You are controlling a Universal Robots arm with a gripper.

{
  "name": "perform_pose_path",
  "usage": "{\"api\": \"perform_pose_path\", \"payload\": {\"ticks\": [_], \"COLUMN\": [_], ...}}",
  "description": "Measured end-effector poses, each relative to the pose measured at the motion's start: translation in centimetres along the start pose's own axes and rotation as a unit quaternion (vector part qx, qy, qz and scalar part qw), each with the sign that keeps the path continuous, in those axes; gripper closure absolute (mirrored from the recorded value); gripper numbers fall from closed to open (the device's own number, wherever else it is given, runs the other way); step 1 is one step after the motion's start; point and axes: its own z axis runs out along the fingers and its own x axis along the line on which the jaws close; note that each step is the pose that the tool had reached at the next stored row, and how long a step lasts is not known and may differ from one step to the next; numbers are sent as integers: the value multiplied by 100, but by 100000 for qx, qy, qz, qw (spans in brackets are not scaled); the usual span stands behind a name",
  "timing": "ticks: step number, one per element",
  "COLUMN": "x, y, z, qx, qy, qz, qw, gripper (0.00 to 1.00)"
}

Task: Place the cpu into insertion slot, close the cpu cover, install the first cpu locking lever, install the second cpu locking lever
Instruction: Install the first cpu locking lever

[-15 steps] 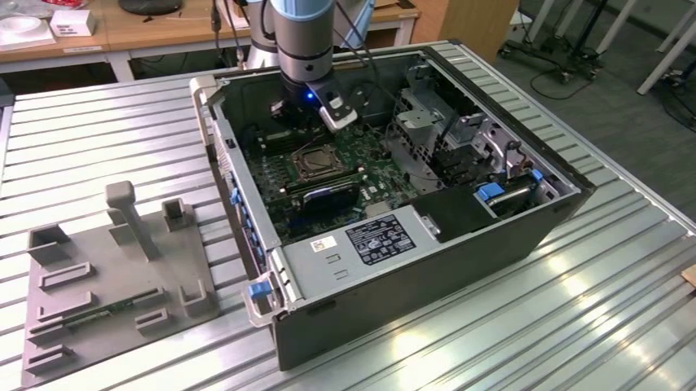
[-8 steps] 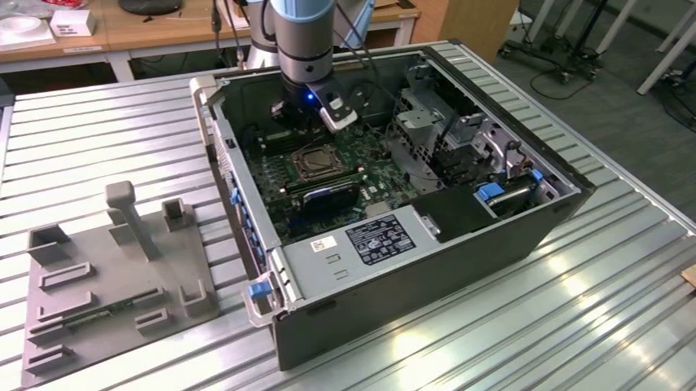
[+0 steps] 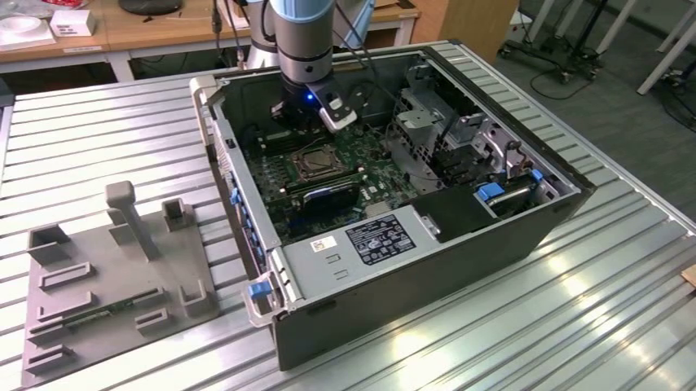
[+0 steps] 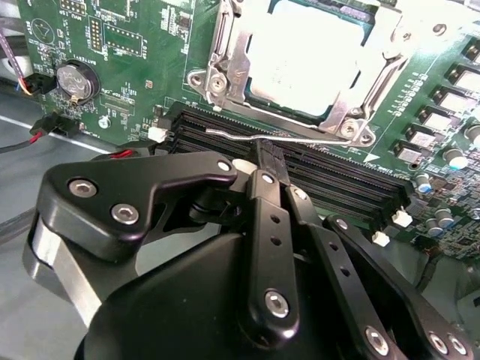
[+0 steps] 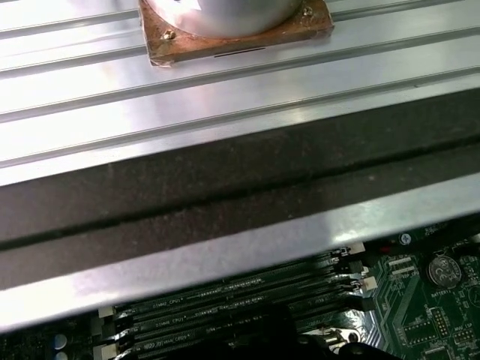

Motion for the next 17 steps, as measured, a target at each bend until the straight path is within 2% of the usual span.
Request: {"api": "perform_pose_path", "payload": {"ticks": [5,11,14,17], "x": [-8,-9,-13,-17], "y": [2,3,14,27], "z": [2,-1,-44,-90], "qx": [72,54,-188,-256], "qy": [-111,-105,-55,-39], "qz": [398,431,466,478], "qw": [99999,99999,99999,99999], "gripper": [89,89,89,89]}}
